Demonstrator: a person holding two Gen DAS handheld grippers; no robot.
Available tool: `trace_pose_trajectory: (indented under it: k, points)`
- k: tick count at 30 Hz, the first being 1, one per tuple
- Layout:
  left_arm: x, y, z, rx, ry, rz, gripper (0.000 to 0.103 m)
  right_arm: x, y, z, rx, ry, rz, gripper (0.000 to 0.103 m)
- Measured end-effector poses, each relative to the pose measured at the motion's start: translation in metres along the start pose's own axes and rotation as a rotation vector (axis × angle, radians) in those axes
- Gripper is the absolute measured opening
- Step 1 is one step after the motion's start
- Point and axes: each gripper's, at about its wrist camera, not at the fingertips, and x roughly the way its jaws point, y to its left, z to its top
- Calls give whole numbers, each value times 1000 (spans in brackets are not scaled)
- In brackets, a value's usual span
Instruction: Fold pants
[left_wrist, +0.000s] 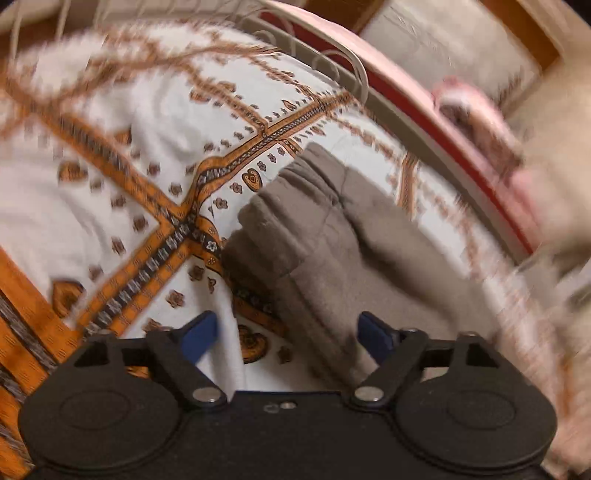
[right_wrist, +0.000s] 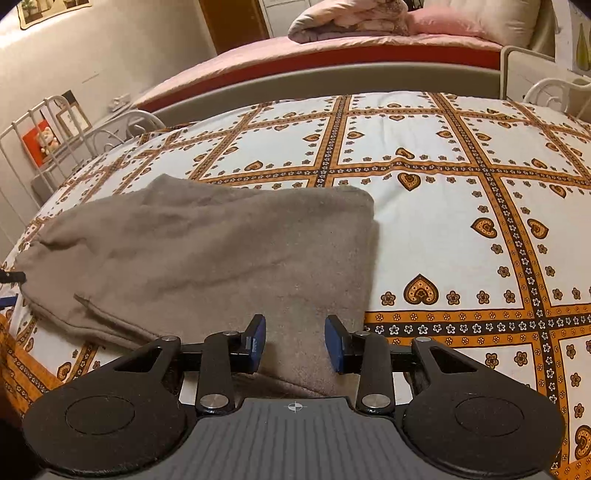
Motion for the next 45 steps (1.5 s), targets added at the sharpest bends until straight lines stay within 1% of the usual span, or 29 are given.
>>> trace_pose_trajectory:
  k: [2,4,5,6,7,9,11,13,14,15,16,17,18,19,21,22,24,26,28,29,30,32,33,34,35,36,37,41,45]
  points:
    - [3,12,4,-82,-13,-41,70,0,0,0,-4,-5,-1,37]
    - [8,21,6,-154,-22,-91,68,0,0,-1,-1,-4,1,42]
    - [9,24,8,-179,-28,-117,66,0,0,-2,-1,-7,1,46]
    - [9,26,10,-198,-42,-123,61,0,1,-2,-5,-9,0,49]
    - [7,26,11,-207,-59,-118,61,0,1,-3,-12,-8,0,49]
    - [-1,26,12,-218,-83,-138,62,0,4,-4,-35,-8,-8,49]
    - [-7,26,9,-230,-73,-191,62,1,5,-4,-49,-9,-13,50]
    - [-3,25,8,-236,-48,-233,62,4,4,-4,-42,-8,-11,50]
    - [4,25,8,-223,-25,-216,62,5,4,-3,-36,-8,-9,50]
    - [12,26,9,-216,-5,-176,61,7,4,-2,-30,-8,-4,50]
    - [22,29,11,-210,9,-155,56,8,4,-1,-27,-8,0,50]
    - [27,34,13,-208,1,-172,56,8,6,0,-27,-8,2,50]
    - [31,40,16,-213,-21,-205,56,8,7,0,-31,-10,3,50]
    - [35,46,19,-217,-47,-251,56,8,8,-1,-37,-12,2,50]
    - [46,58,21,-216,-62,-329,56,7,7,-1,-42,-13,-3,50]
    - [50,61,24,-196,-72,-370,57,7,6,-2,-37,-14,-8,50]
    - [57,61,30,-139,-75,-420,57,6,0,-2,-22,-19,-9,50]
    - [66,60,36,-120,-78,-467,57,4,-3,-2,-18,-27,-19,50]
    - [74,57,42,-123,-85,-496,57,5,-6,-1,-14,-30,-32,50]
    - [77,54,43,-114,-86,-496,57,6,-6,0,-11,-30,-38,50]
    - [79,51,45,-93,-88,-480,53,8,-6,1,-8,-30,-43,50]
    - [81,41,46,-27,-97,-409,47,12,-6,4,-3,-32,-47,50]
    - [82,36,47,-4,-100,-389,42,14,-5,6,-1,-36,-43,50]
    - [81,32,48,19,-102,-368,39,15,-6,7,2,-38,-39,50]
    - [78,30,49,32,-105,-364,32,16,-7,8,7,-41,-37,50]
    - [74,28,49,40,-115,-371,28,16,-9,9,13,-40,-37,50]
    - [68,23,48,56,-132,-378,26,16,-11,10,17,-39,-39,50]
    - [35,-6,52,116,-190,-423,24,4,-19,18,18,-60,-53,50]
    - [4,-61,48,232,-215,-421,23,-9,-26,27,46,-85,-45,50]
